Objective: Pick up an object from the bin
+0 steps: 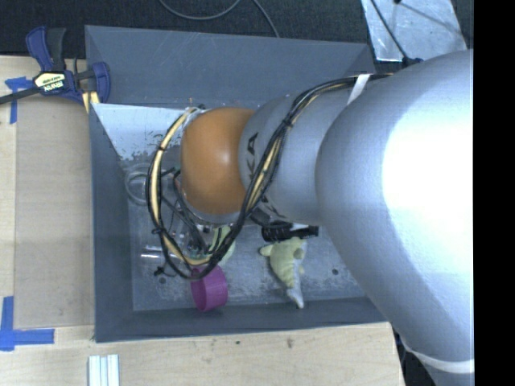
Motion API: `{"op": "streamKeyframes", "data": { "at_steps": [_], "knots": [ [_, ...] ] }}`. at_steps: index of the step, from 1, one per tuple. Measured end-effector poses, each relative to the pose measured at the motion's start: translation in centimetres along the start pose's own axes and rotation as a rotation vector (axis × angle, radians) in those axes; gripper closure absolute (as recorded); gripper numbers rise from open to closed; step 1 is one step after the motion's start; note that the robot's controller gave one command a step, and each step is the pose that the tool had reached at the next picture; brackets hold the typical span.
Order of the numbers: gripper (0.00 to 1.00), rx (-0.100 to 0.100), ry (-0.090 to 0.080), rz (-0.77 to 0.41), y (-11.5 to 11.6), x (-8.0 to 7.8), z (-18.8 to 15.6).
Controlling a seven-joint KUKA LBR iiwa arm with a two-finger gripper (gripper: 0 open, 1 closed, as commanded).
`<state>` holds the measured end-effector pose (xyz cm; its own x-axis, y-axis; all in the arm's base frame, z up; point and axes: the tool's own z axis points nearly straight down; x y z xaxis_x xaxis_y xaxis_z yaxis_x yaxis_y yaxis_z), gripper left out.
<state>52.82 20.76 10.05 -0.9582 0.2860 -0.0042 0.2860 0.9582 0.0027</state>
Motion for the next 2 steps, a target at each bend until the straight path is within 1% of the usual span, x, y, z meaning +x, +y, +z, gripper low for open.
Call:
{"op": "streamKeyframes", "data": {
  "at_steps": [1, 2],
  "knots": [
    [0.00, 0.003, 0.003, 0.047, 0.2, -0.1, 2.9],
    [1.00, 0.002, 0.001, 0.074, -1.6, 0.5, 3.0]
  ]
}}
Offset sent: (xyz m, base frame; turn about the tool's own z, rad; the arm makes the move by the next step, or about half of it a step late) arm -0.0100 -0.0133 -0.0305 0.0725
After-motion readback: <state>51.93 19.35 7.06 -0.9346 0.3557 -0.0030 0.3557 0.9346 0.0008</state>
